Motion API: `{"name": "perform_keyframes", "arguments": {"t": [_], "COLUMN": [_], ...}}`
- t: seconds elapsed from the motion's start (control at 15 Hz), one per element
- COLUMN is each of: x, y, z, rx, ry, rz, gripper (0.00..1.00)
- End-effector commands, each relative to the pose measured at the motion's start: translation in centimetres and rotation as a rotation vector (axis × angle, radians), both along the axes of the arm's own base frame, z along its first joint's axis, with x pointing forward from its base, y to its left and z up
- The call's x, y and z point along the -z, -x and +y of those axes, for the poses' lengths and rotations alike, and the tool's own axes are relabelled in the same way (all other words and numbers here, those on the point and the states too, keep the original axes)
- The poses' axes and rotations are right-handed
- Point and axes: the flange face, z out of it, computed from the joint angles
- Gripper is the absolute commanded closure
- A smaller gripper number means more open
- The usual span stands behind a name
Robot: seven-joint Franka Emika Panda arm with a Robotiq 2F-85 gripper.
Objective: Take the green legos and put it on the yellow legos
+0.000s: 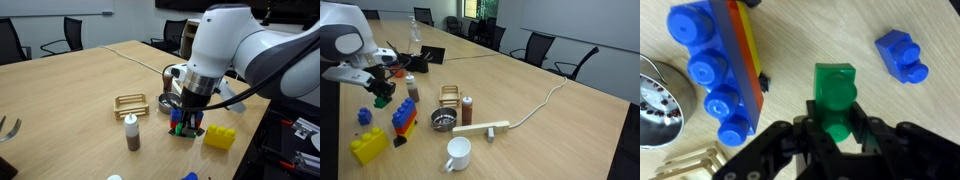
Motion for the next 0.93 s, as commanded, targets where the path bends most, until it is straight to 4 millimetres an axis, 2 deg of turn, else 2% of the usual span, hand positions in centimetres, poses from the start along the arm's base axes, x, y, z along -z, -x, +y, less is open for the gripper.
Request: {"name": "perform_keyframes", "arguments": {"t": [0.0, 0.6, 0.87], "x": [-0.9, -1.8, -2.1], "y": [2.0, 4.8, 5.7], "z": [-2.5, -6.5, -8.5], "rx": [0.086, 0.179, 0.173], "ry": [-0.029, -0.123, -0.090], "rz": [0.005, 0.032, 0.032], "gripper": [0.90, 0.90, 0.90]}}
